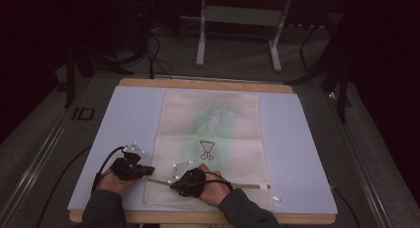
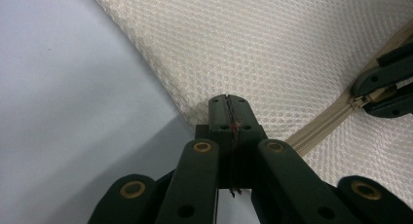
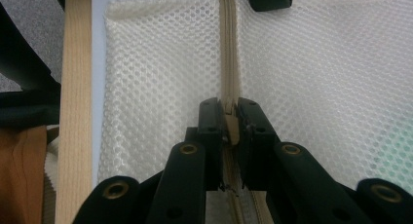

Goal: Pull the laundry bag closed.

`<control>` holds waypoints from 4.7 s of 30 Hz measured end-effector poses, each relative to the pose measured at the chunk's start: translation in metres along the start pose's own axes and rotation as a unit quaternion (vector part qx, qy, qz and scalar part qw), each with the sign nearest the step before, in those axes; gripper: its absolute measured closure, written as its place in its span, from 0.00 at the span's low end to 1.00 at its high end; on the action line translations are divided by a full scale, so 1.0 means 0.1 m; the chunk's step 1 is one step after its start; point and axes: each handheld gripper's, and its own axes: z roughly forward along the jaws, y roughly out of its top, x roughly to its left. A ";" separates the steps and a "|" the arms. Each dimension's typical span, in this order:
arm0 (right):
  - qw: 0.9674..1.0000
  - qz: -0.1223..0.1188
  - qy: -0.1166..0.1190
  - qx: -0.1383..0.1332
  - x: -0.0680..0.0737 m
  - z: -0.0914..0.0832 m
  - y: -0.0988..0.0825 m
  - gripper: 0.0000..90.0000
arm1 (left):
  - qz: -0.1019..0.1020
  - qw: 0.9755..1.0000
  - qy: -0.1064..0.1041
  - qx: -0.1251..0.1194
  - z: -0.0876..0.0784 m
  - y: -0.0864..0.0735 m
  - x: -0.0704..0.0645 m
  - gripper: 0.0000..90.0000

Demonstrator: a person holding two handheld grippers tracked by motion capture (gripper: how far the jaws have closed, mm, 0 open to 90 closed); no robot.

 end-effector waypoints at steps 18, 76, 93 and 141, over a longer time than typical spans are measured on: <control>1.000 0.004 -0.004 0.010 0.00 -0.08 -0.07 0.91 | -0.001 1.000 0.000 -0.001 0.00 0.00 0.00 1.00; 0.999 0.019 -0.022 0.031 0.03 -0.37 -0.39 0.91 | -0.003 1.000 -0.006 0.000 0.00 0.00 0.02 1.00; 0.999 0.025 -0.024 0.029 0.01 -0.45 -0.51 0.91 | -0.004 1.000 -0.005 0.000 0.00 0.00 0.01 1.00; 0.997 0.058 -0.032 0.035 -0.05 -0.74 -0.89 0.91 | -0.003 1.000 -0.004 0.000 0.00 0.00 0.01 1.00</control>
